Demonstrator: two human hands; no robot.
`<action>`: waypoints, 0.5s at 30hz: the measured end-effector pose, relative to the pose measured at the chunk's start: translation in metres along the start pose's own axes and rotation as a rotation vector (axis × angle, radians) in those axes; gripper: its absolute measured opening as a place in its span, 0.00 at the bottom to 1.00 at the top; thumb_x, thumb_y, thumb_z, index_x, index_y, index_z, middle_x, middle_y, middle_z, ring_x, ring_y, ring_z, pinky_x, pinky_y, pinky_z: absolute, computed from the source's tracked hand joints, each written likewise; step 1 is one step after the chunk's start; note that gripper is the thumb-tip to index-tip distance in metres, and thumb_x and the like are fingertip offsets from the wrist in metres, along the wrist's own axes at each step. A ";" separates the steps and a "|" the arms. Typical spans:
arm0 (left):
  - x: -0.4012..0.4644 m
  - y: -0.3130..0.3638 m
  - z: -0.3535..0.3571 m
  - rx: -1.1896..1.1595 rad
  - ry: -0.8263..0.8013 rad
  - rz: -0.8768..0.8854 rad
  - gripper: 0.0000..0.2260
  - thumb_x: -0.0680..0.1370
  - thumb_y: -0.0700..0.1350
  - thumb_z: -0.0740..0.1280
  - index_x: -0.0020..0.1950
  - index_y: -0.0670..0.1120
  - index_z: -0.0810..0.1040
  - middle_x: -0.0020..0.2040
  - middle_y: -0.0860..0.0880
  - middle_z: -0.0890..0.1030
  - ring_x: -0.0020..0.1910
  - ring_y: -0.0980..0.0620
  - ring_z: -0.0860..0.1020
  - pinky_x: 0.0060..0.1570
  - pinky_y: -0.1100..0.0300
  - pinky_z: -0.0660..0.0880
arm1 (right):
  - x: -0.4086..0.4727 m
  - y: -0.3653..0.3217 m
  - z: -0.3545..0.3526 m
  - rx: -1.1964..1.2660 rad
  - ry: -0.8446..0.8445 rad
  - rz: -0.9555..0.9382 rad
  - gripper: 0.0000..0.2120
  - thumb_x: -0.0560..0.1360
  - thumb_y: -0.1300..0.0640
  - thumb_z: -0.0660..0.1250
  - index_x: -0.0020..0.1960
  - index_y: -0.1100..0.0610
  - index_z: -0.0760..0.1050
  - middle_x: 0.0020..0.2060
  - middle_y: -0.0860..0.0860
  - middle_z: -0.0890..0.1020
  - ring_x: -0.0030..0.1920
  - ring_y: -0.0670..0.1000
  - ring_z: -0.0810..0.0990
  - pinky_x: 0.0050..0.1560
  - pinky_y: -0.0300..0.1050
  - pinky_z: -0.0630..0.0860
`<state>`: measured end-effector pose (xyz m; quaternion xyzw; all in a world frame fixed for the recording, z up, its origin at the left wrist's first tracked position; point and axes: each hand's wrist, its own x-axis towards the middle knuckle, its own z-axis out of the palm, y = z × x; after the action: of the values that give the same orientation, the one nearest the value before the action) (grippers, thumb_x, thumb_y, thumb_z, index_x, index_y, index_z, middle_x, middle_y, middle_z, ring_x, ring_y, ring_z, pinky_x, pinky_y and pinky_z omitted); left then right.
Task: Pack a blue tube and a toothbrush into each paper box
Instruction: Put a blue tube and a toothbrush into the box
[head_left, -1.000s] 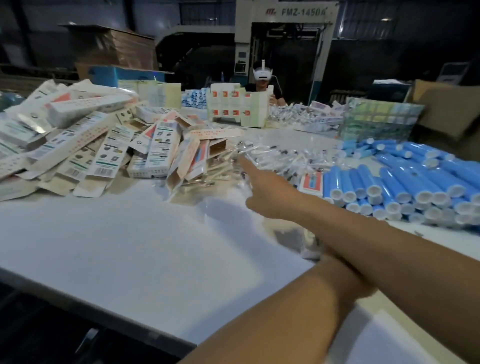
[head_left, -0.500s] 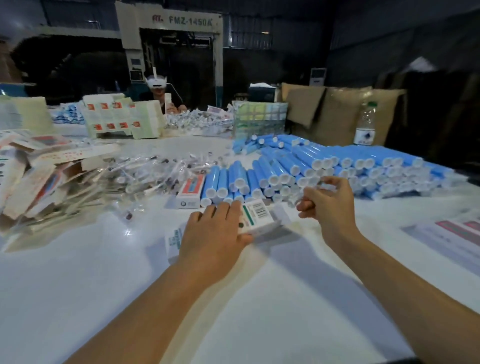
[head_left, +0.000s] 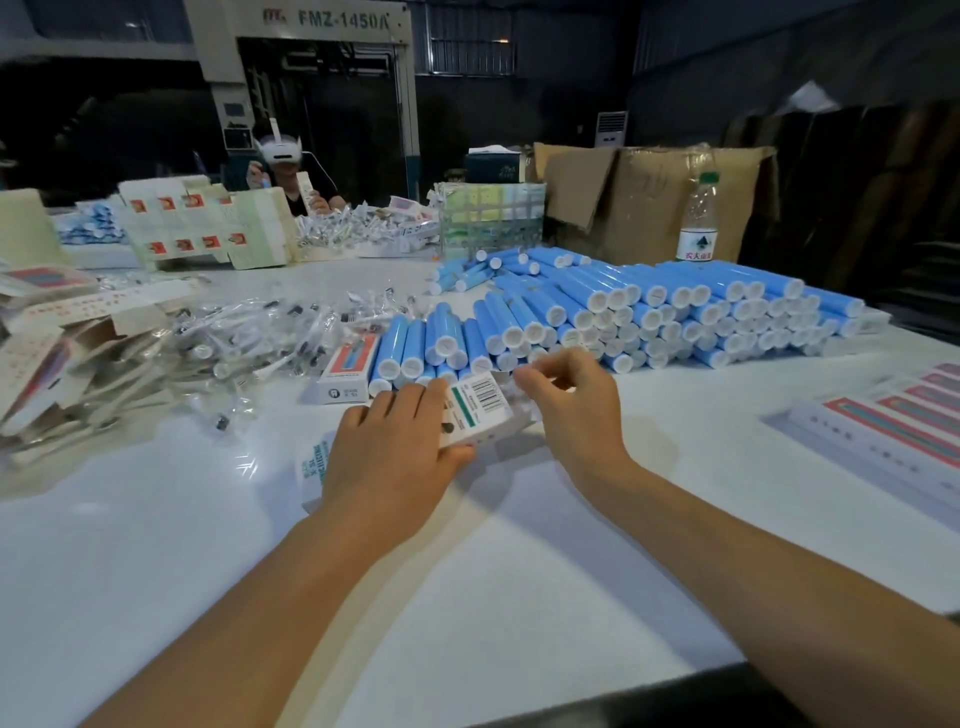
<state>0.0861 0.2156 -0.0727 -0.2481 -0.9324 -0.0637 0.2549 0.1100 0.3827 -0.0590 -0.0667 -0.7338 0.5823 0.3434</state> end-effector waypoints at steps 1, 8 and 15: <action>0.000 0.001 0.000 -0.002 0.002 -0.003 0.30 0.77 0.63 0.54 0.75 0.50 0.54 0.69 0.52 0.67 0.65 0.50 0.66 0.59 0.55 0.62 | -0.002 -0.001 0.001 -0.021 -0.049 -0.011 0.07 0.75 0.55 0.68 0.38 0.51 0.77 0.43 0.48 0.78 0.45 0.48 0.77 0.47 0.41 0.74; -0.001 -0.002 -0.003 -0.020 0.033 -0.030 0.30 0.78 0.63 0.54 0.75 0.50 0.54 0.69 0.52 0.67 0.64 0.50 0.66 0.58 0.55 0.62 | -0.005 -0.003 0.002 -0.070 -0.057 -0.079 0.08 0.79 0.55 0.62 0.45 0.47 0.78 0.49 0.44 0.75 0.50 0.39 0.74 0.51 0.29 0.69; 0.000 -0.005 -0.003 0.010 0.043 -0.094 0.29 0.78 0.62 0.54 0.75 0.49 0.54 0.69 0.50 0.66 0.65 0.48 0.66 0.59 0.54 0.63 | -0.012 -0.004 0.001 -0.330 -0.056 -0.256 0.10 0.76 0.61 0.65 0.36 0.59 0.78 0.33 0.49 0.79 0.36 0.47 0.73 0.37 0.40 0.67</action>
<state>0.0852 0.2107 -0.0697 -0.2011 -0.9377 -0.0763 0.2729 0.1202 0.3747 -0.0602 -0.0121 -0.8310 0.4076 0.3784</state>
